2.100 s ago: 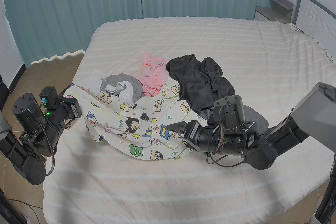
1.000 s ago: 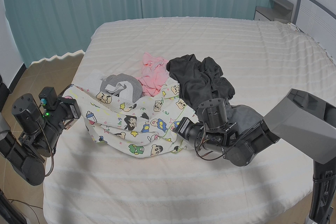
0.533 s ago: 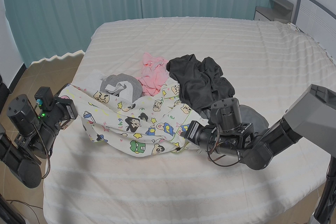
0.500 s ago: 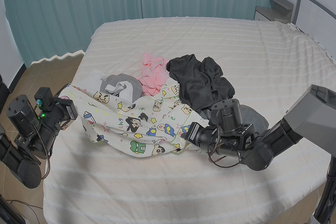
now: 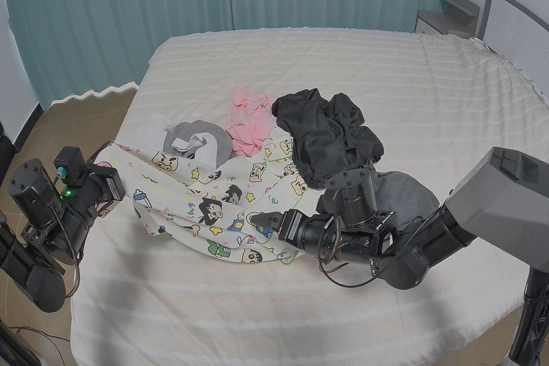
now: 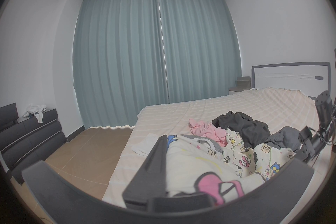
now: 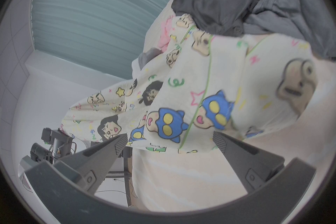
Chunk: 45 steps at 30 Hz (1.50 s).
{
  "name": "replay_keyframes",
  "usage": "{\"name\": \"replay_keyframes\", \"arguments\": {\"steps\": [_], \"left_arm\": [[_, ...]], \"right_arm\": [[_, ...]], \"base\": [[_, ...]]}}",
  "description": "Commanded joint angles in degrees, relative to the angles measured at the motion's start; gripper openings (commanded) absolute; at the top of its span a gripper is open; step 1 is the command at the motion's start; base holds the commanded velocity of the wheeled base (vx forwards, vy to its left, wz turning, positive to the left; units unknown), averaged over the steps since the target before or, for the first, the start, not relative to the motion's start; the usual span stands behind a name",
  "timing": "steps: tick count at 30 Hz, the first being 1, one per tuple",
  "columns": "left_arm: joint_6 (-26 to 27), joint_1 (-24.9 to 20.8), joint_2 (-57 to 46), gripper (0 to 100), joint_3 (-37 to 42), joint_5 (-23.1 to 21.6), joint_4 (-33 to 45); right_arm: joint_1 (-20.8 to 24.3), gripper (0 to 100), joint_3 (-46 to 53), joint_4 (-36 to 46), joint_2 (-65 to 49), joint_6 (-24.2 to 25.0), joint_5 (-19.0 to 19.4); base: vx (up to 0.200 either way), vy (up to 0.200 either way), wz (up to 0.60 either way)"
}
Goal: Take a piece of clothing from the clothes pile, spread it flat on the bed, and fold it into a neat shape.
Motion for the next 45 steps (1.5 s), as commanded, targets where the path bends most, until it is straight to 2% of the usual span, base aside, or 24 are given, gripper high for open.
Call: {"name": "replay_keyframes", "arguments": {"steps": [1, 3, 8, 9, 12, 14, 16, 18, 19, 20, 25, 30, 31, 33, 35, 36, 40, 45], "left_arm": [[-0.1, 0.0, -0.3, 0, 0.1, 0.0, -0.4], [-0.2, 0.0, -0.5, 0, 0.0, 0.0, -0.4], [-0.2, 0.1, -0.5, 0, -0.3, 0.0, -0.4], [-0.2, 0.1, -0.5, 0, -0.3, 0.0, -0.4], [-0.1, 0.1, -0.5, 0, -0.3, 0.0, -0.4], [-0.1, 0.1, -0.5, 0, -0.2, 0.0, -0.4], [-0.1, 0.1, -0.6, 0, -0.2, -0.1, -0.4], [0.0, 0.1, -0.7, 0, -0.1, -0.1, -0.4], [0.0, 0.1, -0.7, 0, -0.1, -0.1, -0.4], [0.0, 0.1, -0.8, 0, -0.1, -0.2, -0.4], [0.1, 0.1, -1.3, 0, 0.0, -0.2, -0.4], [0.1, 0.1, -1.4, 0, 0.1, -0.2, -0.4], [0.0, 0.1, -1.4, 0, 0.1, -0.1, -0.4], [0.0, 0.1, -1.4, 0, 0.1, -0.1, -0.4], [0.0, 0.1, -1.4, 0, 0.1, -0.1, -0.4], [0.0, 0.1, -1.4, 0, 0.1, -0.1, -0.4], [0.0, 0.1, -1.4, 0, 0.1, 0.0, -0.4], [0.0, 0.1, -1.4, 0, 0.2, 0.0, -0.4]], "right_arm": [[1.7, 100, -1.3, 0.0, 2.5, 0.1, 0.0], [2.8, 100, -0.8, -0.3, 4.4, 1.0, -0.7], [4.6, 100, 0.8, -0.6, 3.9, 6.8, -2.9], [5.0, 100, 1.8, -1.1, 4.0, 6.0, -3.9], [4.7, 100, 4.0, -2.2, 3.9, -4.2, -7.6], [4.7, 100, 4.9, -3.2, 3.6, -8.7, -9.1], [4.8, 100, 5.2, -3.5, 2.3, -13.2, -12.2], [4.8, 100, 4.6, -3.3, 0.9, -18.5, -17.0], [4.8, 100, 4.6, -3.3, 0.9, -18.5, -17.0], [4.8, 100, 4.4, -3.6, -0.2, -23.7, -20.1], [6.8, 100, 5.2, -3.8, -1.0, -36.0, -24.1], [9.5, 100, 5.1, -3.9, -0.8, -42.1, -26.7], [10.8, 100, 5.2, -4.0, -0.9, -44.9, -27.8], [11.9, 100, 5.2, -3.9, -0.8, -47.4, -28.7], [12.0, 100, 5.2, -3.9, -0.8, -47.8, -28.9], [12.6, 100, 5.1, -4.1, 0.6, -51.9, -29.6], [12.5, 100, 4.1, -5.8, 3.0, -55.0, -30.9], [9.5, 100, 3.2, -6.8, 4.0, -57.1, -32.4]], "base": [[0.000, 0.000, 0.00], [0.000, 0.000, 0.00], [0.000, 0.000, 0.00], [0.000, 0.000, 0.00], [0.000, 0.000, 0.00], [0.000, 0.000, 0.00], [0.000, 0.000, 0.00], [0.000, 0.000, 0.00], [0.000, 0.000, 0.00], [0.000, 0.000, 0.00], [0.000, 0.000, 0.00], [0.000, 0.000, 0.00], [0.000, 0.000, 0.00], [0.000, 0.000, 0.00], [0.000, 0.000, 0.00], [0.000, 0.000, 0.00], [0.000, 0.000, 0.00], [0.000, 0.000, 0.00]]}}
